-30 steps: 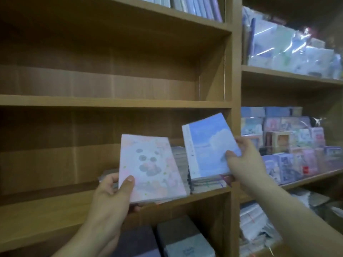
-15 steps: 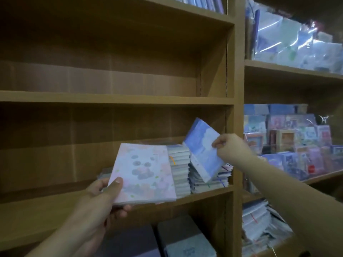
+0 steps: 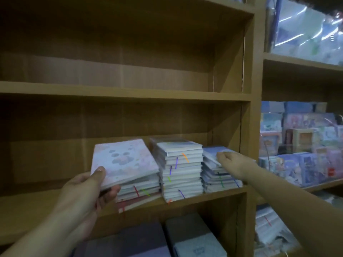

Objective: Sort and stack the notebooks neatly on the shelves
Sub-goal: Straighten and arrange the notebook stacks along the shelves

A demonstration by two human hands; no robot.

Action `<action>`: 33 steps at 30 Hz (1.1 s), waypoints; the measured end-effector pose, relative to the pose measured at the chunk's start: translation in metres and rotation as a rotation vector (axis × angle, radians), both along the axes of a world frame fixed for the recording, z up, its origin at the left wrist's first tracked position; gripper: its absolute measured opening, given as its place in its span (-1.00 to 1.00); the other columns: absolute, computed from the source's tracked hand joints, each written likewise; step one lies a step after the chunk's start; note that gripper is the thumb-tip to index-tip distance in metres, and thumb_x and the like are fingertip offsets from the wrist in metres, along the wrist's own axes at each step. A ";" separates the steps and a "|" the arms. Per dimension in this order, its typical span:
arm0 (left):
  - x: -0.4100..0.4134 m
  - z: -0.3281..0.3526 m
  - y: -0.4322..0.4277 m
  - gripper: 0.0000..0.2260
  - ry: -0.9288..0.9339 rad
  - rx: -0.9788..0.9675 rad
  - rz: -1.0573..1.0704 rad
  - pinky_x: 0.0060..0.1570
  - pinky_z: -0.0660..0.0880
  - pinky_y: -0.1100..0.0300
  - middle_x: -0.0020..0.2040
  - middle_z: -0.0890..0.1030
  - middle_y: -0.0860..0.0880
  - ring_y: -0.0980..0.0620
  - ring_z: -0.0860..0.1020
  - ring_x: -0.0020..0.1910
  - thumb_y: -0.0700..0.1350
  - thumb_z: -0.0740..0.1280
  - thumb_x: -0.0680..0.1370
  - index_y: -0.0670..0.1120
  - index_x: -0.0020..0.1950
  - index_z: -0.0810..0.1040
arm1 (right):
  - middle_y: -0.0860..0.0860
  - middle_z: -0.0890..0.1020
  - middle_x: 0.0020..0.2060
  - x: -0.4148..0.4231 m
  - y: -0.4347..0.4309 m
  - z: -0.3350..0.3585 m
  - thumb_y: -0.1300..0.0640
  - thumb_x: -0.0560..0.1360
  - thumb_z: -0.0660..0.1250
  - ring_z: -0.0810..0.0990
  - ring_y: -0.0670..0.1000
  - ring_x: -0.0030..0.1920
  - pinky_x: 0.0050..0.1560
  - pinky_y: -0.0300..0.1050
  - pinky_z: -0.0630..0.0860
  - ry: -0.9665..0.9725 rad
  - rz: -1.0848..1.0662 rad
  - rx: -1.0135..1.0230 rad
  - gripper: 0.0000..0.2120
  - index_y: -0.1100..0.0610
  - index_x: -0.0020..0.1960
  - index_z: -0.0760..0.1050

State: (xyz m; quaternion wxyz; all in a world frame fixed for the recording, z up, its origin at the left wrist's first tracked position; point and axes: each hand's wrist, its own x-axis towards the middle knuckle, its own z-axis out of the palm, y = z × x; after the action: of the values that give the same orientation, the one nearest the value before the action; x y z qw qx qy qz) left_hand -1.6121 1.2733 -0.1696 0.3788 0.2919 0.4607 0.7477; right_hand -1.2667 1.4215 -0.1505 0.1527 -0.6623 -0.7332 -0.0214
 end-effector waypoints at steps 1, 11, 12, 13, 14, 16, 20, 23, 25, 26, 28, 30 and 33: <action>-0.008 0.000 0.003 -0.85 -0.001 -0.014 0.008 -0.59 0.53 0.28 -0.07 0.64 -0.28 0.02 0.62 -0.54 -0.15 0.31 0.67 -0.25 0.11 0.52 | 0.17 0.41 0.44 -0.002 0.002 0.001 -0.14 0.71 -0.08 0.36 0.19 0.43 0.43 0.13 0.31 0.011 -0.032 0.074 -0.48 0.12 0.48 0.36; -0.033 -0.008 0.050 -0.88 0.162 -0.209 -0.147 -0.50 0.62 0.16 -0.20 0.65 -0.20 -0.06 0.63 -0.40 -0.28 0.30 0.66 -0.30 -0.04 0.56 | -0.17 0.56 0.01 -0.153 -0.072 -0.019 -0.02 0.57 0.19 0.56 -0.07 0.02 0.02 -0.07 0.52 0.364 0.693 0.588 -0.73 -0.05 0.18 0.57; -0.036 -0.015 0.053 -0.86 0.278 -0.237 -0.144 -0.58 0.51 0.22 -0.31 0.62 -0.16 0.02 0.57 -0.49 -0.24 0.32 0.65 -0.26 -0.07 0.58 | -0.16 0.58 0.07 -0.167 -0.068 -0.024 -0.05 0.56 0.18 0.55 -0.07 0.07 0.08 -0.09 0.50 0.341 0.691 0.522 -0.69 -0.05 0.22 0.57; -0.039 -0.022 0.054 -0.82 0.393 -0.254 -0.127 -0.60 0.39 0.29 -0.39 0.58 -0.10 0.08 0.50 -0.56 -0.17 0.33 0.65 -0.22 -0.11 0.59 | -0.14 0.59 0.14 -0.176 -0.061 -0.030 -0.08 0.56 0.20 0.56 -0.06 0.12 0.14 -0.08 0.49 0.305 0.680 0.449 -0.66 -0.04 0.26 0.57; -0.041 -0.027 0.051 -0.78 0.482 -0.258 -0.099 -0.57 0.32 0.34 -0.44 0.55 -0.04 0.14 0.45 -0.60 -0.13 0.33 0.66 -0.19 -0.14 0.61 | -0.13 0.58 0.20 -0.185 -0.053 -0.036 -0.12 0.56 0.22 0.56 -0.05 0.19 0.20 -0.08 0.48 0.262 0.677 0.370 -0.62 -0.04 0.31 0.56; -0.046 -0.034 0.045 -0.77 0.515 -0.248 -0.073 -0.48 0.38 0.35 -0.46 0.56 0.07 0.21 0.46 -0.57 -0.14 0.33 0.66 -0.18 -0.16 0.65 | -0.10 0.56 0.30 -0.193 -0.037 -0.050 -0.25 0.53 0.23 0.52 -0.05 0.32 0.32 -0.09 0.45 0.149 0.691 0.242 -0.50 -0.05 0.38 0.52; -0.043 -0.055 0.023 -0.85 0.304 -0.299 -0.162 -0.08 0.64 0.02 -0.31 0.65 -0.06 -0.05 0.64 -0.24 -0.18 0.30 0.66 -0.10 -0.10 0.57 | -0.15 0.59 0.29 -0.200 -0.014 -0.076 -0.29 0.53 0.16 0.55 -0.05 0.30 0.22 0.00 0.55 0.070 0.643 0.300 -0.53 -0.18 0.35 0.54; -0.029 -0.081 0.022 -0.96 0.233 -0.279 -0.131 -0.21 0.65 0.04 -0.23 0.63 -0.20 -0.11 0.64 -0.28 -0.19 0.36 0.64 -0.12 0.01 0.53 | -0.10 0.67 0.01 -0.212 -0.003 -0.084 -0.06 0.58 0.27 0.65 0.08 0.06 -0.13 0.08 0.62 0.072 0.571 0.477 -0.80 -0.09 0.12 0.62; -0.021 -0.091 0.030 -0.90 0.137 -0.232 -0.090 -0.25 0.66 0.06 -0.12 0.63 -0.25 -0.13 0.65 -0.25 -0.20 0.39 0.62 -0.14 0.08 0.50 | -0.04 0.66 -0.06 -0.220 0.001 -0.084 -0.03 0.60 0.26 0.64 0.14 0.02 -0.18 0.10 0.59 0.032 0.529 0.485 -0.84 -0.05 0.05 0.60; -0.019 -0.093 0.036 -0.87 0.088 -0.213 -0.081 -0.26 0.67 0.06 -0.09 0.63 -0.27 -0.15 0.66 -0.24 -0.22 0.40 0.61 -0.16 0.11 0.49 | -0.03 0.66 -0.07 -0.221 0.002 -0.084 -0.04 0.60 0.23 0.64 0.15 0.02 -0.17 0.10 0.59 0.032 0.527 0.485 -0.81 -0.04 0.04 0.60; -0.016 -0.094 0.047 -0.83 0.026 -0.197 -0.053 -0.33 0.68 0.06 -0.08 0.63 -0.27 -0.19 0.67 -0.26 -0.24 0.41 0.60 -0.20 0.14 0.48 | -0.03 0.66 -0.06 -0.220 0.002 -0.084 -0.08 0.59 0.14 0.63 0.14 0.02 -0.14 0.09 0.58 0.048 0.539 0.488 -0.72 -0.02 0.04 0.60; -0.015 -0.096 0.054 -0.81 -0.002 -0.207 -0.010 -0.39 0.66 0.06 -0.06 0.66 -0.30 -0.19 0.68 -0.31 -0.24 0.43 0.59 -0.21 0.13 0.48 | -0.02 0.66 -0.05 -0.218 0.001 -0.084 -0.07 0.57 0.12 0.63 0.14 0.02 -0.11 0.08 0.60 0.055 0.575 0.504 -0.68 0.00 0.06 0.61; -0.011 -0.098 0.058 -0.81 0.002 -0.208 0.041 -0.48 0.61 0.09 -0.18 0.68 -0.27 -0.14 0.64 -0.43 -0.32 0.43 0.55 -0.20 0.09 0.48 | 0.04 0.67 -0.03 -0.214 0.000 -0.089 0.06 0.53 0.22 0.66 0.19 -0.01 -0.06 0.09 0.63 0.073 0.639 0.530 -0.71 0.09 0.13 0.63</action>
State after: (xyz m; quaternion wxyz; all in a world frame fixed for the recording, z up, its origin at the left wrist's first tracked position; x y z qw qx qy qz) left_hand -1.6231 1.3312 -0.2675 0.3910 0.2423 0.5421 0.7032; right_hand -1.4808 1.4213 -0.2395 0.3425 -0.3396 -0.8651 -0.1375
